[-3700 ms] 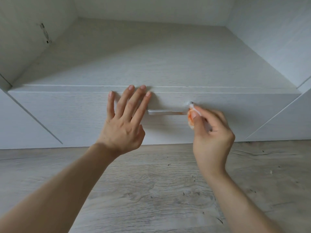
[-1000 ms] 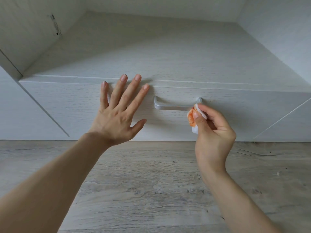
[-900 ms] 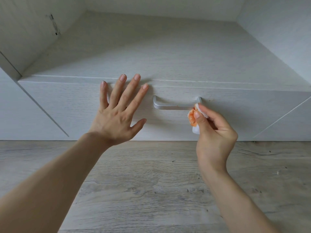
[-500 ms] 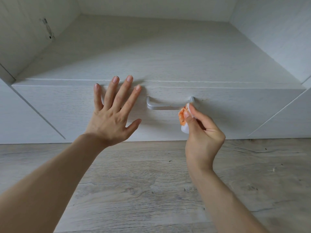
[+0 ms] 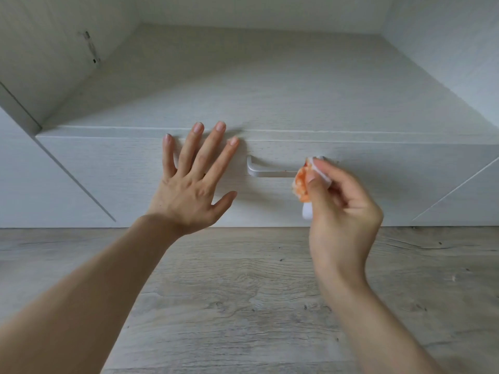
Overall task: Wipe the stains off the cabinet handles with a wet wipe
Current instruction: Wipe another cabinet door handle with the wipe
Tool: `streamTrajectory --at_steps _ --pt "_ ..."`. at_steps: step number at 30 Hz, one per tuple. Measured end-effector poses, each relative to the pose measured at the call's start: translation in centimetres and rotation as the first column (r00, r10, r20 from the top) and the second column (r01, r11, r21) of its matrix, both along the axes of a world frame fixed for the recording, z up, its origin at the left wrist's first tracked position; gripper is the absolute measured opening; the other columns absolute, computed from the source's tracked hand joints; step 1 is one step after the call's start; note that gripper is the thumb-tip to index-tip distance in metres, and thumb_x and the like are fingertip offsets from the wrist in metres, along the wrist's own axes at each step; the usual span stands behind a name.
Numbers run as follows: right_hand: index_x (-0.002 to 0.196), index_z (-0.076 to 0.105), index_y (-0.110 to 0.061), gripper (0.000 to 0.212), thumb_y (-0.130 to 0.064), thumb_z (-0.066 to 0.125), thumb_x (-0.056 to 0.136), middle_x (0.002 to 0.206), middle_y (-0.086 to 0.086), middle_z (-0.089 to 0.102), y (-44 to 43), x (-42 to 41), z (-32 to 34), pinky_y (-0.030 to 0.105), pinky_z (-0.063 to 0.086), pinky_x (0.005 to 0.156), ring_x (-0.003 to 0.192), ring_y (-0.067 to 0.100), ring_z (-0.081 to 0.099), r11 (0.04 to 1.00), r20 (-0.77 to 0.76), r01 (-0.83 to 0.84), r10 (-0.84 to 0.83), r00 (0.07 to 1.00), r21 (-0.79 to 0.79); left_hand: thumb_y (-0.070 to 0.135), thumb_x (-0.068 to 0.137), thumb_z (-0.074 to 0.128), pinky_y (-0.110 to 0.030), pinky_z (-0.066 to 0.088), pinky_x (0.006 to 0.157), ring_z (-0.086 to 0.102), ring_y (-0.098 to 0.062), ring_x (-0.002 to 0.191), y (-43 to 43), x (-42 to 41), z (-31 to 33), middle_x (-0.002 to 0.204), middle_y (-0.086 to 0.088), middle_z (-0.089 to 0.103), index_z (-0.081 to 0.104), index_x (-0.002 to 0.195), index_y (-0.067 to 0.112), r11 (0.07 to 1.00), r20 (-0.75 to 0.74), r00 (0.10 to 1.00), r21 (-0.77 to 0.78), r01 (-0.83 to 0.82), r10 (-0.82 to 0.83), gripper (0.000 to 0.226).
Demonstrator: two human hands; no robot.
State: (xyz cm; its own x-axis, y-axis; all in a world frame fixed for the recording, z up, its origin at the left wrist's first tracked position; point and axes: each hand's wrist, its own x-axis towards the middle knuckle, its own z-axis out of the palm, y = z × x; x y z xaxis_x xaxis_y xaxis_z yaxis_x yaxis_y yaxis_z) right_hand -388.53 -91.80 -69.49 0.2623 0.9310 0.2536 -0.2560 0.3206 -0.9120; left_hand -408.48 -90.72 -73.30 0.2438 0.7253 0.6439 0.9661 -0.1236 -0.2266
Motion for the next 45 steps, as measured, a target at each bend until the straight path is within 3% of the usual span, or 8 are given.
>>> streamTrajectory --at_steps 7,10,14,18,26,31,42,45 --pt "0.092 0.069 -0.022 0.022 -0.004 0.058 0.091 0.074 -0.004 0.068 0.9 0.6 0.6 0.015 0.047 0.070 0.066 0.003 0.061 0.998 0.288 -0.015 0.031 0.957 -0.060 0.052 0.086 0.040 -0.046 -0.018 0.111 -0.021 -0.019 0.144 -0.1 -0.1 0.0 0.155 -0.009 0.006 0.007 0.151 0.018 1.000 -0.006 1.000 -0.010 -0.004 0.004 0.080" --pt "0.099 0.069 -0.026 0.020 -0.011 0.060 0.090 0.090 0.000 0.068 0.8 0.9 0.1 0.004 0.040 0.073 0.075 -0.009 0.060 0.999 0.472 0.039 -0.021 0.881 -0.028 0.052 0.086 0.040 -0.046 -0.018 0.112 -0.012 -0.025 0.145 -0.2 0.0 0.1 0.155 -0.009 0.007 0.007 0.150 0.018 1.000 0.005 1.000 -0.018 0.002 -0.002 0.080" --pt "0.103 0.071 -0.014 0.021 -0.004 0.063 0.087 0.083 -0.003 0.063 0.4 0.8 0.0 -0.005 0.036 0.069 0.071 -0.020 0.056 0.998 0.590 0.013 -0.046 0.806 0.060 0.052 0.086 0.041 -0.047 -0.015 0.112 -0.005 -0.027 0.141 -0.2 0.1 0.2 0.154 -0.007 0.007 0.009 0.150 0.018 1.000 0.012 1.000 -0.021 0.003 -0.002 0.079" --pt "0.089 0.068 -0.036 0.029 -0.008 0.071 0.080 0.080 -0.009 0.070 0.7 0.9 0.1 -0.001 0.040 0.064 0.065 -0.011 0.061 0.999 0.479 0.044 -0.033 0.877 -0.011 0.051 0.087 0.040 -0.046 -0.017 0.112 -0.004 -0.028 0.141 -0.3 0.2 0.3 0.154 -0.008 0.006 0.010 0.150 0.017 1.000 0.019 1.000 -0.026 0.004 -0.004 0.078" --pt "0.081 0.069 -0.035 0.031 -0.004 0.070 0.081 0.081 -0.007 0.071 0.4 -0.5 -0.1 0.006 0.044 0.069 0.073 -0.005 0.065 0.995 0.321 0.086 -0.065 0.945 -0.051 0.051 0.087 0.041 -0.045 -0.019 0.112 -0.006 -0.027 0.143 -0.3 0.1 0.3 0.154 -0.008 0.007 0.010 0.150 0.017 1.000 0.004 1.000 -0.015 -0.001 0.001 0.078" --pt "0.085 0.068 -0.027 0.030 0.003 0.065 0.082 0.078 -0.008 0.067 0.0 -0.8 0.5 -0.002 0.041 0.060 0.065 -0.014 0.062 0.999 0.331 -0.021 0.028 0.943 -0.023 0.051 0.086 0.042 -0.045 -0.019 0.112 -0.017 -0.023 0.145 -0.2 0.0 0.2 0.154 -0.008 0.008 0.011 0.150 0.017 1.000 -0.007 1.000 -0.002 -0.012 0.012 0.079" --pt "0.099 0.069 -0.026 0.023 -0.009 0.067 0.083 0.088 -0.008 0.062 0.7 -0.3 -0.3 0.017 0.046 0.079 0.081 0.004 0.062 0.992 0.459 0.107 -0.128 0.879 0.073 0.051 0.086 0.042 -0.044 -0.021 0.112 -0.016 -0.022 0.145 -0.2 -0.1 0.2 0.155 -0.007 0.008 0.009 0.151 0.018 1.000 -0.007 1.000 -0.009 -0.003 0.003 0.079" --pt "0.097 0.072 -0.016 0.017 -0.007 0.066 0.084 0.086 -0.009 0.062 0.6 -0.6 -0.7 0.006 0.041 0.076 0.079 -0.007 0.059 0.992 0.519 0.090 -0.122 0.846 0.086 0.051 0.086 0.041 -0.043 -0.023 0.112 -0.023 -0.019 0.143 -0.1 0.0 0.2 0.155 -0.007 0.007 0.004 0.151 0.020 1.000 -0.004 1.000 0.000 -0.009 0.009 0.081"
